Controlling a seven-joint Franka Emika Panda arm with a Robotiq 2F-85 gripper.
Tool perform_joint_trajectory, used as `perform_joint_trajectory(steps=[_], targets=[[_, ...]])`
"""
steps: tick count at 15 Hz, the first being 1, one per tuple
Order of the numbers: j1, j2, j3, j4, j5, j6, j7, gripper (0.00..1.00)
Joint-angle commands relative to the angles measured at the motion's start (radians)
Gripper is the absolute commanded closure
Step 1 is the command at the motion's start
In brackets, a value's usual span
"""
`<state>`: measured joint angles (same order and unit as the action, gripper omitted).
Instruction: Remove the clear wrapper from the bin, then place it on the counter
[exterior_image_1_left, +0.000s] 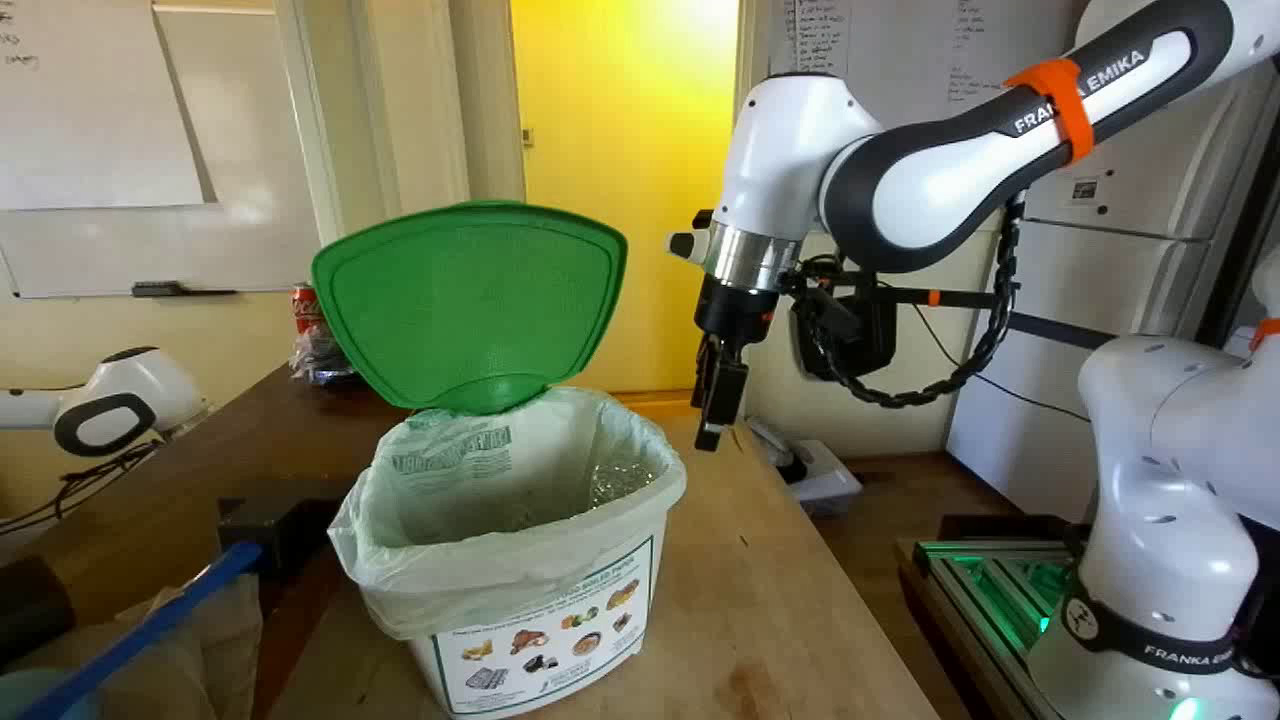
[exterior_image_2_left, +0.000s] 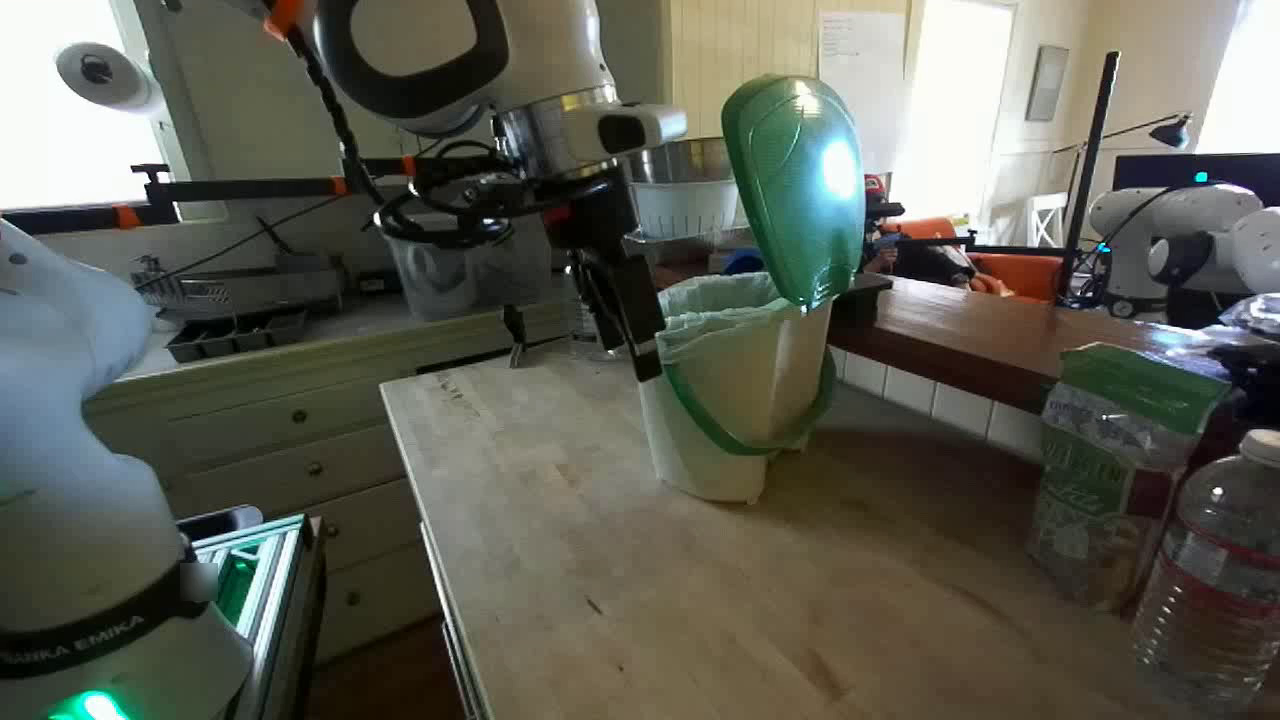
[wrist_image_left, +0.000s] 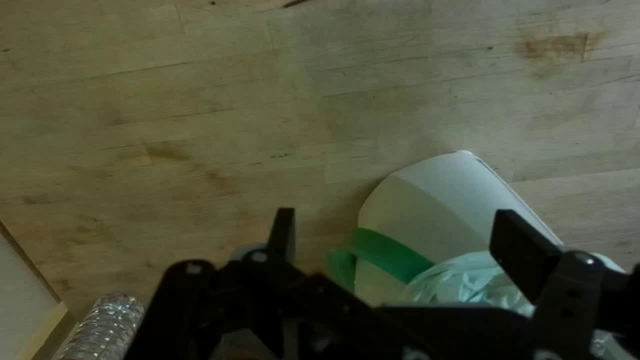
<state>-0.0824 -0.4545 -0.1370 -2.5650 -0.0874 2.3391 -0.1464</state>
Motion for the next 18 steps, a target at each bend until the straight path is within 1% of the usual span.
perform_joint_trajectory(steps=[1,7,9,13,18], targets=[[-0.005,0.000,0.006,0.002,0.004,-0.003,-0.002,0.00],[-0.005,0.000,0.006,0.002,0.004,-0.003,-0.002,0.00],[-0.003,0.002,0.025,0.004,0.002,-0.007,0.030,0.00],[0.007,-0.023,0.052,-0.002,0.008,-0.019,0.045,0.00],[0.009,-0.053,0.095,-0.005,0.013,-0.010,0.126,0.00]])
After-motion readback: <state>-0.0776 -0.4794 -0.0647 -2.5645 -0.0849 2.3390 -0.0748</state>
